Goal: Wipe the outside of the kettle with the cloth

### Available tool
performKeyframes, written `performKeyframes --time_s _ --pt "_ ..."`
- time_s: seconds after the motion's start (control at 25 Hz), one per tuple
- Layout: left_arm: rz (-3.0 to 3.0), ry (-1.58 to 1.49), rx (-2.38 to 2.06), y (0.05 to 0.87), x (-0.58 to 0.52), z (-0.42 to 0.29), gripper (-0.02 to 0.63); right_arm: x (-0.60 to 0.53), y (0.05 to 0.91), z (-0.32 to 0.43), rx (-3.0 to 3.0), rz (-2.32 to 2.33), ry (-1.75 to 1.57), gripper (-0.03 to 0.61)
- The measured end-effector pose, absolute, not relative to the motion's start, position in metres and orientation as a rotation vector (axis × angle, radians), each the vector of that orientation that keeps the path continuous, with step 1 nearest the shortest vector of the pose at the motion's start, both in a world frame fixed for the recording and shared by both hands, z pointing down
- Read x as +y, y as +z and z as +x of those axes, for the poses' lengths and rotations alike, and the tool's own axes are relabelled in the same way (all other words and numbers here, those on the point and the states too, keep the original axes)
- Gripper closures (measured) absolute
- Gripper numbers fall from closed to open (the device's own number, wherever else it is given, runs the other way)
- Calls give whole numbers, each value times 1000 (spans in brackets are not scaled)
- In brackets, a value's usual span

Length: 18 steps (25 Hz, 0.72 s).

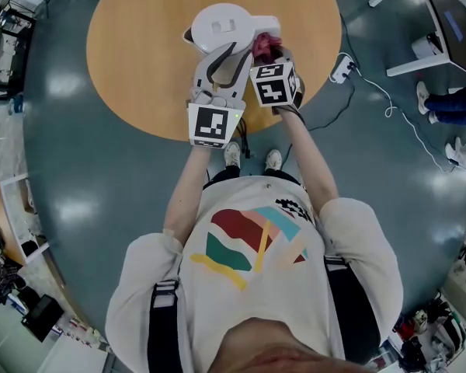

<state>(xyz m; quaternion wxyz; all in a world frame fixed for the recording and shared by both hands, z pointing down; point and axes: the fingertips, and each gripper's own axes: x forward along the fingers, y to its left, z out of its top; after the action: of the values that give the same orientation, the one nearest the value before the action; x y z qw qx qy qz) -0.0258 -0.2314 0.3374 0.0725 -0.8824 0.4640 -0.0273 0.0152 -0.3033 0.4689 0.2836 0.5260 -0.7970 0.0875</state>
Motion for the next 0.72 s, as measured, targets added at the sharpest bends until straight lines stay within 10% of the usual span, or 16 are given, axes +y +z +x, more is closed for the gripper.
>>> performKeyframes --time_s 0.72 --pt "-2654 -53 1436 337 -231 -33 462 -272 526 15 -2095 1126 400 531"
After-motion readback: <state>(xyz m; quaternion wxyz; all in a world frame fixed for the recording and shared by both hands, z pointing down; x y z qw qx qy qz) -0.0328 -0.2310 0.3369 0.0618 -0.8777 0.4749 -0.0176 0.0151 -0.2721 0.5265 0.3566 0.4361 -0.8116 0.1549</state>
